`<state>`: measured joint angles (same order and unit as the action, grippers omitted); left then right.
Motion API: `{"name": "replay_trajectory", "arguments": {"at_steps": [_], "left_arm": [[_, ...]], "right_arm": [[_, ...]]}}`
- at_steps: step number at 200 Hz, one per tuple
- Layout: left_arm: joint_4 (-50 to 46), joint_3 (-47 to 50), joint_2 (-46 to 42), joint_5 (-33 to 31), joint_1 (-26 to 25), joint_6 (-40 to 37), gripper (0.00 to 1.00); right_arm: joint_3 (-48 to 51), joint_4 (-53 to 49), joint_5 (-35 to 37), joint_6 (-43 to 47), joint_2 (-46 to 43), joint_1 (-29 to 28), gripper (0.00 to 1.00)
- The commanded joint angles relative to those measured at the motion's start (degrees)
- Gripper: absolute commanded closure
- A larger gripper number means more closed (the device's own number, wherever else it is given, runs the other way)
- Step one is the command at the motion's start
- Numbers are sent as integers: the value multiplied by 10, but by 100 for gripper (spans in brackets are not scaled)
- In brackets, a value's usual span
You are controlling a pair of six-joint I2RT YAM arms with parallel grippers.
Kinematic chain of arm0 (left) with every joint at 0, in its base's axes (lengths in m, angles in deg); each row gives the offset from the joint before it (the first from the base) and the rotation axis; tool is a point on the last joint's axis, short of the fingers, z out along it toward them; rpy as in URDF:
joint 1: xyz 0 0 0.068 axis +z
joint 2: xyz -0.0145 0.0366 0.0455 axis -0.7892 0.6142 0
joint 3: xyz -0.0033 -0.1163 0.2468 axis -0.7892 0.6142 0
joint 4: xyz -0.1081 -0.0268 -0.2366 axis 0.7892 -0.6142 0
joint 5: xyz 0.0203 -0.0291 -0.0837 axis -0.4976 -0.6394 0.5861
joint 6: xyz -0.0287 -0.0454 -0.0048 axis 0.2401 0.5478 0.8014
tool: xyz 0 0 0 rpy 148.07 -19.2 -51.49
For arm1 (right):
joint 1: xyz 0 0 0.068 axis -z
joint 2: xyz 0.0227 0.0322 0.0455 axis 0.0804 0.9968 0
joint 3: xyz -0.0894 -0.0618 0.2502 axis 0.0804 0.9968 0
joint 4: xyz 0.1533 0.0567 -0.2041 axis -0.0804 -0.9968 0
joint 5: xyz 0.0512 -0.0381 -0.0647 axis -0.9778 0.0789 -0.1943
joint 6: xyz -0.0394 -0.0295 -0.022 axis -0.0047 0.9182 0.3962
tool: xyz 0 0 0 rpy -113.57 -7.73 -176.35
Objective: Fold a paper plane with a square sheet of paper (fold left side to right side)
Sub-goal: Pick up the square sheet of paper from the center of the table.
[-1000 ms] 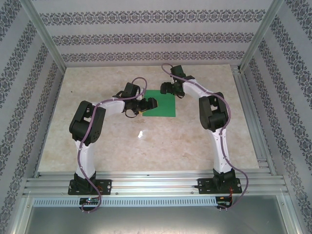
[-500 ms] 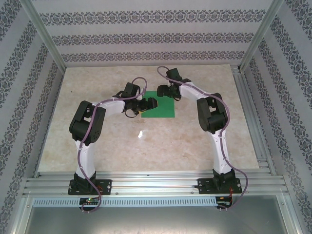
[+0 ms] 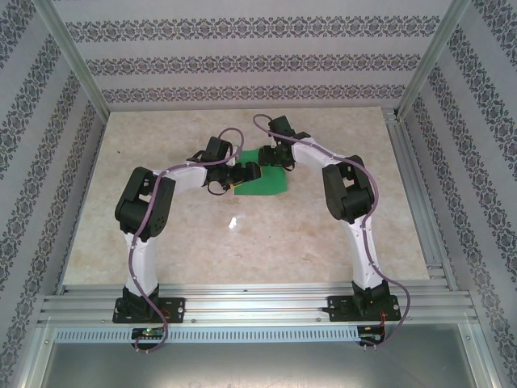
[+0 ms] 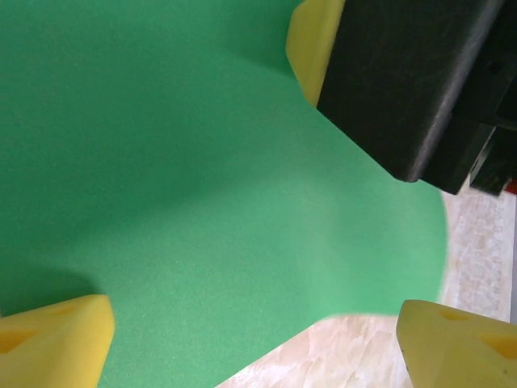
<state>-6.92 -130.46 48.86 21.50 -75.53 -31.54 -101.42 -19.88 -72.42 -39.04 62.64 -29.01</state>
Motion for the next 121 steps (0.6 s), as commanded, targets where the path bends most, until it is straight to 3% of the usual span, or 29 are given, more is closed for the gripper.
{"name": "replay_trajectory", "arguments": {"at_steps": [1,25,62,121], "left_arm": [[-4,-4,16,8,-17,-1,9],[-14,6,-29,-3,-13,-19,8],[-21,52,-137,-12,16,-34,7],[6,182,-339,8,123,-33,5]], "right_arm": [[9,-21,-42,9,-32,-8,55],[27,-8,-56,10,-59,1,66],[61,7,-81,11,-112,7,76],[188,61,-143,-4,-269,29,79]]}}
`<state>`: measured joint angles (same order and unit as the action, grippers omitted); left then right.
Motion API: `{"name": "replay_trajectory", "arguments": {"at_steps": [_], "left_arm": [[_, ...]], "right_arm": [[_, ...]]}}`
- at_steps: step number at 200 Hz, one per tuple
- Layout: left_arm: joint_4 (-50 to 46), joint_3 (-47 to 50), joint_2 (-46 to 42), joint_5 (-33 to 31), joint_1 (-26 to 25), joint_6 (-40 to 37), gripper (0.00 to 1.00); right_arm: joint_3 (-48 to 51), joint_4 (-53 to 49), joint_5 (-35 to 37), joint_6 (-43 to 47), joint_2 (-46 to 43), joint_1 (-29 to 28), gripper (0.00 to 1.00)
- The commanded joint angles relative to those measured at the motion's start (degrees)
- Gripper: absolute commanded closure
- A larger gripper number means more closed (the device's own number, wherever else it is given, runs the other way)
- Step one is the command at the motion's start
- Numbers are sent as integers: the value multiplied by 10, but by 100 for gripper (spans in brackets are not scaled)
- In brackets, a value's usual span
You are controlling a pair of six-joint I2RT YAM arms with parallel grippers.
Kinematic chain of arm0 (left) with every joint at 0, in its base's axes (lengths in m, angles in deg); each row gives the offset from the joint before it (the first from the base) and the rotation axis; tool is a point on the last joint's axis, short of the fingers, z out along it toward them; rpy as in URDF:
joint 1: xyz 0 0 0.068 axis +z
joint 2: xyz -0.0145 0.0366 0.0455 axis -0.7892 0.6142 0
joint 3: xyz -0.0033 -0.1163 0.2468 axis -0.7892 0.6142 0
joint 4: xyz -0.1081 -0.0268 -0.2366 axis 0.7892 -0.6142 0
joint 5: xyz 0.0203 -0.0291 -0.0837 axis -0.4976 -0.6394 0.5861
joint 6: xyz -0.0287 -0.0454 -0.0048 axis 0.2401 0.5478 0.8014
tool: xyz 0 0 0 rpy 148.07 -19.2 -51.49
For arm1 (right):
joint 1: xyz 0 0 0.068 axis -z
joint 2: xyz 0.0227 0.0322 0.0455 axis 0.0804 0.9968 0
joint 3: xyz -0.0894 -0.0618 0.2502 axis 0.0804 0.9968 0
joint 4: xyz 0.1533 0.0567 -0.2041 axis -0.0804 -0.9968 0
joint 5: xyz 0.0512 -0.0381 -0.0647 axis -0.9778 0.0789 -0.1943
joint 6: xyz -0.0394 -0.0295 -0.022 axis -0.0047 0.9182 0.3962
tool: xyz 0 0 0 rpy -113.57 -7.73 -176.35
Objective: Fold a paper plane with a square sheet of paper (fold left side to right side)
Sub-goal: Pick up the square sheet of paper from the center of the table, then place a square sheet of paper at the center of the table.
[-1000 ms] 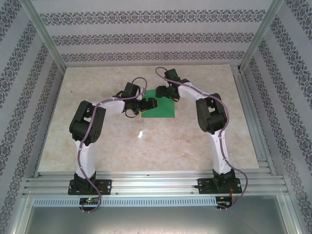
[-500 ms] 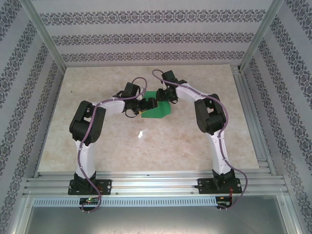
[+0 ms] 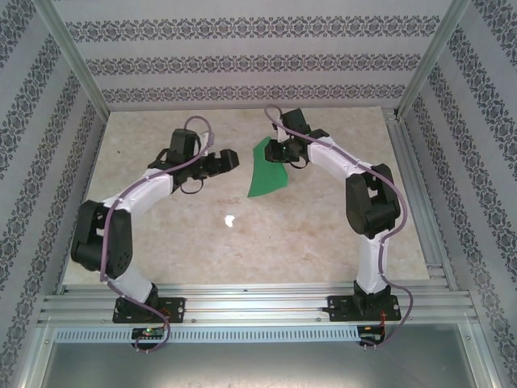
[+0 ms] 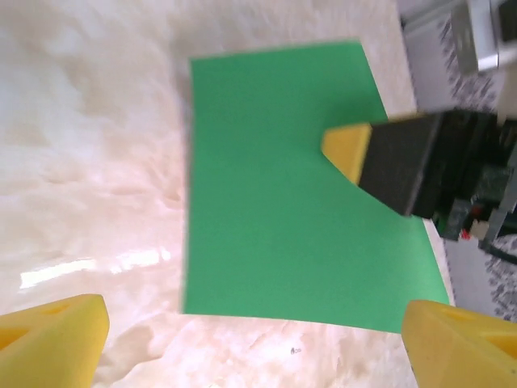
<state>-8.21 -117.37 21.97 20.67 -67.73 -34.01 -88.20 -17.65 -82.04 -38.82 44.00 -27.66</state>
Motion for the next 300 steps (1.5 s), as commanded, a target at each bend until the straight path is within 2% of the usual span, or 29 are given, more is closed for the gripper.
{"name": "replay_trajectory", "arguments": {"at_steps": [1,28,60,88,115,127,188,228,270,300], "left_arm": [[21,54,-75,18,46,-9,5],[73,93,-151,79,84,11,2],[190,118,-196,163,90,73,0],[302,127,-208,218,77,136,0],[345,109,-209,248,37,150,0],[369,101,-210,263,22,158,0],[370,58,-199,271,-46,147,0],[388,42,-191,275,-76,145,2],[363,27,-181,273,-92,126,9],[372,22,-171,279,-102,127,21]], "right_arm": [[59,40,-48,-7,-85,16,79],[141,79,-86,-19,-205,35,79],[215,120,-147,-49,-349,53,79],[249,169,-195,-91,-442,56,79],[265,241,-238,-151,-501,55,79],[266,269,-253,-171,-515,54,79],[260,356,-299,-247,-528,34,79],[253,378,-306,-264,-530,21,79],[251,396,-311,-279,-527,10,79],[254,403,-311,-284,-527,8,79]]}}
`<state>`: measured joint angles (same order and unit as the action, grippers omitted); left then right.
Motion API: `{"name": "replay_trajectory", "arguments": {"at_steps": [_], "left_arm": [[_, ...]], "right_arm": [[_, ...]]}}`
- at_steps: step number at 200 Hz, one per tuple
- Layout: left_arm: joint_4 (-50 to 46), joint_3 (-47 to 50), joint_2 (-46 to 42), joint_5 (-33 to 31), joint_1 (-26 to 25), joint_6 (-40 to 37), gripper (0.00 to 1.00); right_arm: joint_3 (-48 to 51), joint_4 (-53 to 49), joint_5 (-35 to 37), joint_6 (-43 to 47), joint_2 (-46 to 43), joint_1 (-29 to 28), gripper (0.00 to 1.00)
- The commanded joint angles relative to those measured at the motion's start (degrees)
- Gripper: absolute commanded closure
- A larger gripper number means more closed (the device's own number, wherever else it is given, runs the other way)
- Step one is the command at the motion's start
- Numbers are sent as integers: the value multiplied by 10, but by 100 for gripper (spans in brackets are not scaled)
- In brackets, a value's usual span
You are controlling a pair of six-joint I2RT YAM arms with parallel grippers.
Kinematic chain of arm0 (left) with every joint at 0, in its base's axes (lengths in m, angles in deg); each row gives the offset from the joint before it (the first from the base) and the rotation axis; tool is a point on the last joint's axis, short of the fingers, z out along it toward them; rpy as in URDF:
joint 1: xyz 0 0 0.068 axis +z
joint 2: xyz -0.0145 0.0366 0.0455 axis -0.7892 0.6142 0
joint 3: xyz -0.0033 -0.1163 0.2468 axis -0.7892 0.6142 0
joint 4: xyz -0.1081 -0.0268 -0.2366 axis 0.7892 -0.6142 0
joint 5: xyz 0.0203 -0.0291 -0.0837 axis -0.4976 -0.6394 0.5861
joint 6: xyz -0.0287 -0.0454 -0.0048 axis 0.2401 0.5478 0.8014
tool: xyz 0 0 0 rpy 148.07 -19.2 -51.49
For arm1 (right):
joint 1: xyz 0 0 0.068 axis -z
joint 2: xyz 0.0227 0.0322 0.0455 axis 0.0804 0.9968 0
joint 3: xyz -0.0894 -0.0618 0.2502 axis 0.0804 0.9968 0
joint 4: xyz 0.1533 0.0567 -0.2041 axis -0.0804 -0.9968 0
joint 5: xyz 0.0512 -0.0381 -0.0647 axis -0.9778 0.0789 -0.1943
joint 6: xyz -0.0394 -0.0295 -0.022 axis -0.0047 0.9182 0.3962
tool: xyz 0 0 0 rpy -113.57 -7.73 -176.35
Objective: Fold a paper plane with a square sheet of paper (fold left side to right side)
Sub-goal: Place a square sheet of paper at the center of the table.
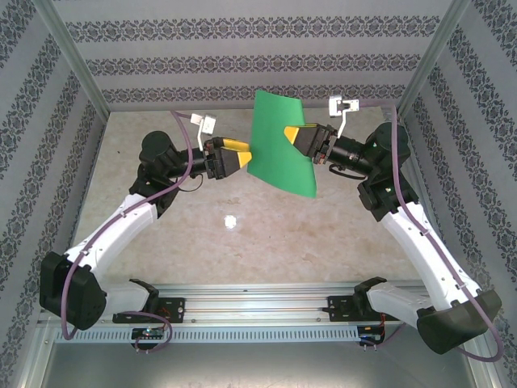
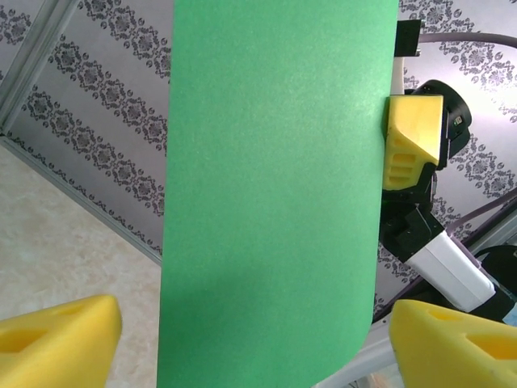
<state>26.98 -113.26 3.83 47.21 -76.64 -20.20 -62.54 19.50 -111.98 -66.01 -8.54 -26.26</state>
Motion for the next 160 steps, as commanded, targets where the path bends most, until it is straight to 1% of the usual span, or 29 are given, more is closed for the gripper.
{"name": "replay_trajectory", "arguments": {"at_steps": [1,36,76,106,127,146,152,160], "left_arm": [[21,-19,10,14,-13,-12,22],[18,-21,13,16,-17,-16,43],[5,-19,9,7,-17,-25,77],[-35,-18,-1,-9,-18,-50,96],[-86,-14,-12,-32,-17,-76,100],[-168,-16,-12,-71,-17,-101,100],[-187,-13,-9,-80,-17,-102,100],[-207,-7,-3,-94,-17,-97,100]], "right_arm": [[-3,32,-12,-11,-1,-6,79],[1,36,-12,-13,2,-8,79],[3,1,2,16,-1,-5,79],[10,-43,23,51,-5,4,77],[19,-90,54,80,-14,21,71],[25,-165,116,122,-21,38,60],[25,-196,138,135,-21,44,53],[27,-237,172,156,-20,51,49]]}}
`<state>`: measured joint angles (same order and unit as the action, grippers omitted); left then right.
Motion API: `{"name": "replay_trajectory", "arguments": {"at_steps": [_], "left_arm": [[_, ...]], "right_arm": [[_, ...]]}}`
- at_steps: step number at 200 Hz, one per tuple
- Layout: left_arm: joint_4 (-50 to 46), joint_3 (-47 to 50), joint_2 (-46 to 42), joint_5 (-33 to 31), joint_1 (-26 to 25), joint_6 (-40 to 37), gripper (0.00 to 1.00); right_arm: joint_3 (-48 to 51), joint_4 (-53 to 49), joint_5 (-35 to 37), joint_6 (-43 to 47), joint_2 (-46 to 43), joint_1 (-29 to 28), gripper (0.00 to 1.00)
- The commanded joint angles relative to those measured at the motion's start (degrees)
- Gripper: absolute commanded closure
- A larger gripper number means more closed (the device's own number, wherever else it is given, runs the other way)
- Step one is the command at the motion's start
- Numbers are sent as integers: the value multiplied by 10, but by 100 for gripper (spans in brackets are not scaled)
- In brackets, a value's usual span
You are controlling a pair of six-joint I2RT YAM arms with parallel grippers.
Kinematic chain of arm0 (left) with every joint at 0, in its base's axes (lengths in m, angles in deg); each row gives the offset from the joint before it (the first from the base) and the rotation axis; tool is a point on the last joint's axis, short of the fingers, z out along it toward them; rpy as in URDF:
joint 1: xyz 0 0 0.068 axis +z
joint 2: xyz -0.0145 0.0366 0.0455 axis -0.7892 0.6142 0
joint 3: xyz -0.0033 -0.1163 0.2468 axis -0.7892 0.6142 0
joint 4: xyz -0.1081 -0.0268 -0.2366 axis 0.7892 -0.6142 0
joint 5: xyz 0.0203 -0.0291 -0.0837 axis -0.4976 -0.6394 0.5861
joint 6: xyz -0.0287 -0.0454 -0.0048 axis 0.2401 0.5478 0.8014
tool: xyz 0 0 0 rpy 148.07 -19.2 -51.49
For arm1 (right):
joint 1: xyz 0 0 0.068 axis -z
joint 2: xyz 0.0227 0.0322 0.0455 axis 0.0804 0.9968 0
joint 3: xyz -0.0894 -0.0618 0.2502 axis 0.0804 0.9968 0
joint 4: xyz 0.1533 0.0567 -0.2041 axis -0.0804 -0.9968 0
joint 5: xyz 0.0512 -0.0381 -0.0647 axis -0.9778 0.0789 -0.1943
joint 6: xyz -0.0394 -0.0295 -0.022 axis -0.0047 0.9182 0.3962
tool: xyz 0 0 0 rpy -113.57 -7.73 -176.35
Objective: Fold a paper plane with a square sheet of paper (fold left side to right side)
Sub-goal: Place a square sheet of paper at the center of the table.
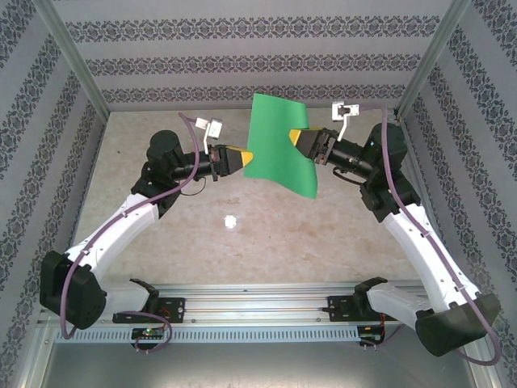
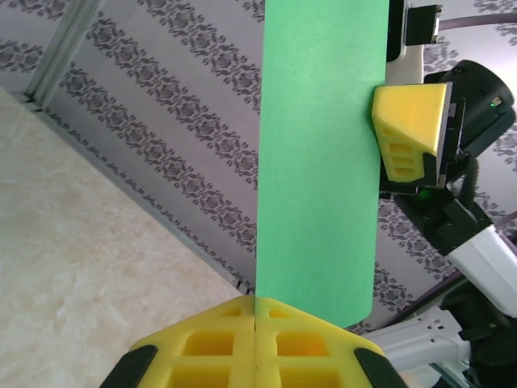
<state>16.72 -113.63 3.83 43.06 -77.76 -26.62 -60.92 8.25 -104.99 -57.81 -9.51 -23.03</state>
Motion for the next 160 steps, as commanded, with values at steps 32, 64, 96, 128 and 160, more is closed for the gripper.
{"name": "replay_trajectory", "arguments": {"at_steps": [32,64,96,128,160], "left_arm": [[-140,40,55,-83,-6,8,100],[-220,81,88,-169,-6,-22,100],[-326,74,88,-249,-6,-69,100],[-392,66,95,-304,-8,-96,100],[-428,53,99,-341,-25,-113,100]], "right_arm": [[48,-203,174,133,-7,48,27],[95,-240,225,159,3,68,14],[119,-259,258,158,26,70,13],[179,-175,225,43,45,65,20],[224,-75,211,-90,86,30,22]]}}
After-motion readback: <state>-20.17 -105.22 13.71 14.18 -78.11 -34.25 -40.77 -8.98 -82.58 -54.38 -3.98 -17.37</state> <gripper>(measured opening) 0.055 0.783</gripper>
